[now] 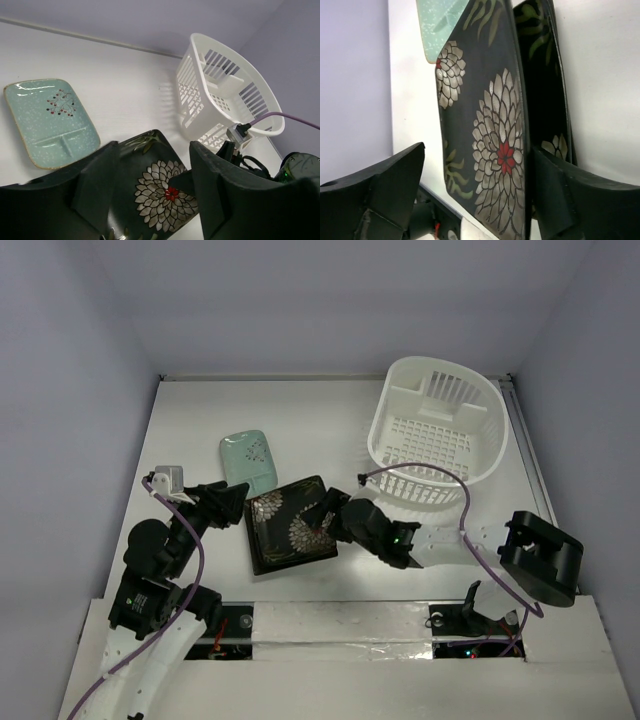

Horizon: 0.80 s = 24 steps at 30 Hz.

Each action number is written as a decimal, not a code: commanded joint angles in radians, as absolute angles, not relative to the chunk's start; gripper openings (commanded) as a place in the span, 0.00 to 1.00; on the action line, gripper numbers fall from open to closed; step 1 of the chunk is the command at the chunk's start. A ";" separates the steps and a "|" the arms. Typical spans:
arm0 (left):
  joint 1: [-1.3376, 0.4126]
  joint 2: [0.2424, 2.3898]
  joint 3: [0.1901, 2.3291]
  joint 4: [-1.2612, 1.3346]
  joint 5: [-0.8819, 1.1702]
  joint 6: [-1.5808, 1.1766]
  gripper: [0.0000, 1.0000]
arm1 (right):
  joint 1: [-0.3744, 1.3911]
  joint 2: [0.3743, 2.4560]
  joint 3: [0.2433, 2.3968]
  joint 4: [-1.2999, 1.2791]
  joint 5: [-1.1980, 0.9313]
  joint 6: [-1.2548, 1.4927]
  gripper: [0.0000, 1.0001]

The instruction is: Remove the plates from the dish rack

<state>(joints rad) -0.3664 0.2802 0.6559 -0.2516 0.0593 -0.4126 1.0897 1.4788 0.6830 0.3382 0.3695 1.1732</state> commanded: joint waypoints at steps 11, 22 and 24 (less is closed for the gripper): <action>-0.362 0.278 0.653 -0.207 0.081 -0.414 0.87 | 1.123 1.512 0.879 0.042 0.483 1.008 1.00; -0.362 0.275 0.652 -0.207 0.086 -0.414 0.93 | 1.123 1.580 1.009 -0.232 0.612 0.888 1.00; -0.362 0.275 0.652 -0.206 0.086 -0.414 0.93 | 1.123 1.583 1.022 -0.254 0.623 0.874 1.00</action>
<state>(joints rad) -0.3664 0.2802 0.6556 -0.2516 0.0742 -0.4164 1.1145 1.5799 0.9688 -0.1871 0.5453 0.9241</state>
